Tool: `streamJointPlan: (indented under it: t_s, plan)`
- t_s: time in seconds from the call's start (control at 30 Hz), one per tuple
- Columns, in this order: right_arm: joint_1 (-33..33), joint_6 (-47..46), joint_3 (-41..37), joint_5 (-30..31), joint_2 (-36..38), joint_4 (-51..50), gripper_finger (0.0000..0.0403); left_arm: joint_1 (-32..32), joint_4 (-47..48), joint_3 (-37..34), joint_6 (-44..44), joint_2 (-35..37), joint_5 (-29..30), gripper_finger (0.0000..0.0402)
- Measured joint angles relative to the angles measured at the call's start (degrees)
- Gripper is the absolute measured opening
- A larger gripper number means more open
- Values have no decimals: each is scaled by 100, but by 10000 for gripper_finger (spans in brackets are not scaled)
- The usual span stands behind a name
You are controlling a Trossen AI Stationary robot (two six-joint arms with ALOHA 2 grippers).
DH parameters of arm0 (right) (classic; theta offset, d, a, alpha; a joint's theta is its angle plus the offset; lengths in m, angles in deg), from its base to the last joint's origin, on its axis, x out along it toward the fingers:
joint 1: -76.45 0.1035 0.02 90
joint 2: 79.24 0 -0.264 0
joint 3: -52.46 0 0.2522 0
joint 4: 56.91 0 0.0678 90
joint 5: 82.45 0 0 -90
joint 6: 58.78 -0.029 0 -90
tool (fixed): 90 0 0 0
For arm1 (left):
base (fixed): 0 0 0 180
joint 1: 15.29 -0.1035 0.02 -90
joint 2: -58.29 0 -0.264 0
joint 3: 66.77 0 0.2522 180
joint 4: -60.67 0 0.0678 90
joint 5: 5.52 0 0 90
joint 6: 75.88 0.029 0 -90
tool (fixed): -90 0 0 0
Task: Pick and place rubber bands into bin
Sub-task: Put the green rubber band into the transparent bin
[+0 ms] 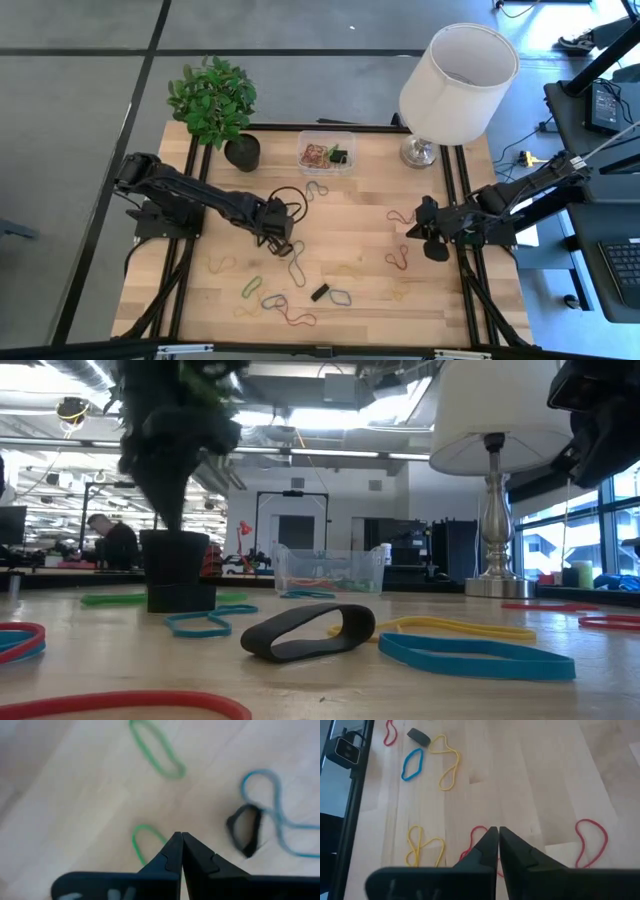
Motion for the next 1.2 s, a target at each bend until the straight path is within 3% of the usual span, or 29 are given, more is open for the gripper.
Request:
streamJointPlan:
  t_s: [0.23,0.4,0.6,0.8,0.93,1.1,1.2]
  plan:
    - [-2,38,0,1,14,-18,20,-89,583,330,-64,13,224,2]
    - [-2,31,0,3,16,-18,20,-111,597,-24,-505,-9,-33,26]
    - [-2,28,0,3,14,-19,20,-109,91,-839,-1430,-9,-415,77]
    - [-2,29,0,12,14,-18,20,-106,-1202,-1534,-1548,-9,-764,97]
    - [-2,34,0,12,12,-16,20,-89,-1546,-1810,-1862,-4,-748,87]
    - [-2,55,0,82,10,-19,20,-9,-1434,-1802,-1957,-44,-630,14]
    - [-2,79,0,187,10,-20,20,61,-1356,-1678,-1916,-66,-497,3]
